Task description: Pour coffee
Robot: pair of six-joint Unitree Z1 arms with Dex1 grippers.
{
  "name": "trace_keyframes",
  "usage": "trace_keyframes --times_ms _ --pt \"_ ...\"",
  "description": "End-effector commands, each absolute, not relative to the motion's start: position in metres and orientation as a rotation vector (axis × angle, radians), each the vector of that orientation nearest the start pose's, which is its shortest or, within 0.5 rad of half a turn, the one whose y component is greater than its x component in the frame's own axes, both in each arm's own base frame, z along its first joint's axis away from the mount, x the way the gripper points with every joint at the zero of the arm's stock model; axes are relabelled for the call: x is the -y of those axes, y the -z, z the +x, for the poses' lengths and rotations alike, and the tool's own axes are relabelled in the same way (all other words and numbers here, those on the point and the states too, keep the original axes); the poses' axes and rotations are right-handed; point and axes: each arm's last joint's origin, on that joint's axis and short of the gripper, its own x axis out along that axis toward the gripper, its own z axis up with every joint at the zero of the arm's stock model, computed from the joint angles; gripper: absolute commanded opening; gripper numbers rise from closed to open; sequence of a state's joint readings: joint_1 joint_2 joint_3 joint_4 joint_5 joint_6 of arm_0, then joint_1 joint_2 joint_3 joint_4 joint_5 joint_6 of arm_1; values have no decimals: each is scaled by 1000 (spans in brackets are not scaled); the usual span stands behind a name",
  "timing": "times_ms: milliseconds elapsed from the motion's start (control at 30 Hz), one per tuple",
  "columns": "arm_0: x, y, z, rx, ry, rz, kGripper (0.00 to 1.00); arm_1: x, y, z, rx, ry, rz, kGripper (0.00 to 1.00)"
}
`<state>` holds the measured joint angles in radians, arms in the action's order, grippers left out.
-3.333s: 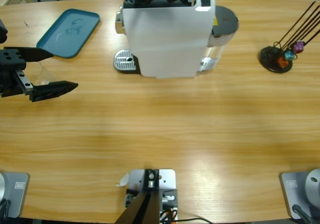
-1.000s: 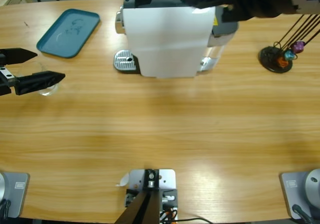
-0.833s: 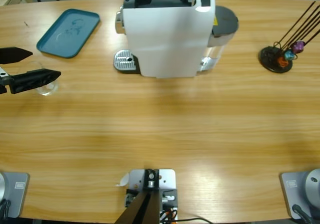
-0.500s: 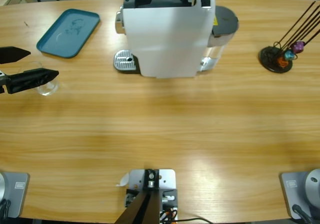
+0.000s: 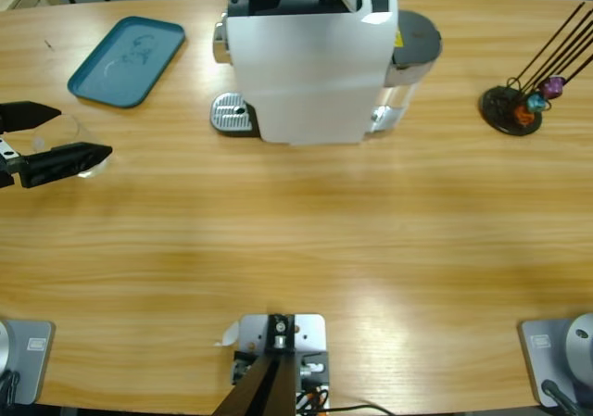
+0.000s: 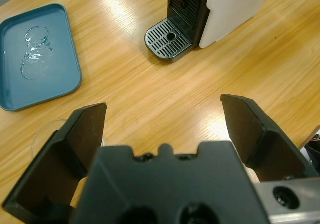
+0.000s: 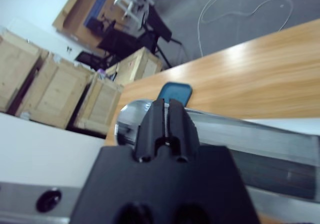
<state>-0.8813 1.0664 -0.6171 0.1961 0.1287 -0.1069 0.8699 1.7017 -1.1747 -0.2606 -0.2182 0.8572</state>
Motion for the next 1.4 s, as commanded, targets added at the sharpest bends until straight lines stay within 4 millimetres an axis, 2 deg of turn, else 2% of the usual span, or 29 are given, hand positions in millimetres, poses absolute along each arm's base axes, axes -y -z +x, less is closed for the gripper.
trace_keyframes --times_ms 33,167,267,567,700,1167,1267,1333,1367,1400 --pt "109 -294 95 -623 715 218 1000 -306 -261 266 -686 -503 479 0" --pt "111 -291 97 -636 713 226 1000 -316 -243 268 -752 -514 345 0" --pt "113 -290 99 -645 711 231 1000 -327 -239 266 -783 -521 233 0" --pt "115 -288 100 -651 710 232 1000 -330 -222 266 -874 -438 57 0" --pt "114 -288 100 -651 710 232 1000 -337 -211 266 -930 -459 38 0" --pt "111 -287 98 -649 710 231 1000 -335 -198 262 -1028 -443 28 0" --pt "110 -286 97 -649 710 231 1000 -335 -200 262 -1018 -440 28 0" --pt "109 -287 96 -644 706 230 1000 -333 -213 262 -962 -471 15 0" --pt "109 -287 96 -638 705 228 1000 -330 -229 260 -913 -489 0 210" --pt "108 -288 96 -635 700 229 1000 -326 -245 258 -871 -510 -12 850"
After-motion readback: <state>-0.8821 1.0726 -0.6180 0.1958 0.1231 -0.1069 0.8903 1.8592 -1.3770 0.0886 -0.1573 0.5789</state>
